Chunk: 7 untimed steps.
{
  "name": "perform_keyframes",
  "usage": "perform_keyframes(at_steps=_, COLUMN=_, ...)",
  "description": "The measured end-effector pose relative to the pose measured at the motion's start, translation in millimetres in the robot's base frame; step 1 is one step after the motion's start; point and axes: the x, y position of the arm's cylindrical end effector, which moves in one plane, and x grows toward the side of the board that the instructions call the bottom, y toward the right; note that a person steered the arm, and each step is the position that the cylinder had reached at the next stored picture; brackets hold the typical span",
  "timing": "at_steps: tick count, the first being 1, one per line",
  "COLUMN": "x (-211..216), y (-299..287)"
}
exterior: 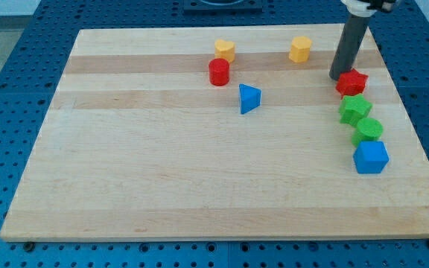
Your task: Move the yellow hexagon into the red star
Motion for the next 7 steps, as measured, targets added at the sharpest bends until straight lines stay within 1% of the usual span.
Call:
perform_keyframes(at_steps=1, x=0.0, y=-9.8)
perform_keyframes(at_steps=4, x=-0.1, y=-109.6)
perform_keyframes(at_steps=5, x=-40.2, y=-133.9)
perform_keyframes(at_steps=6, x=-110.5, y=-138.7)
perform_keyframes(at_steps=7, x=-114.9, y=-97.8)
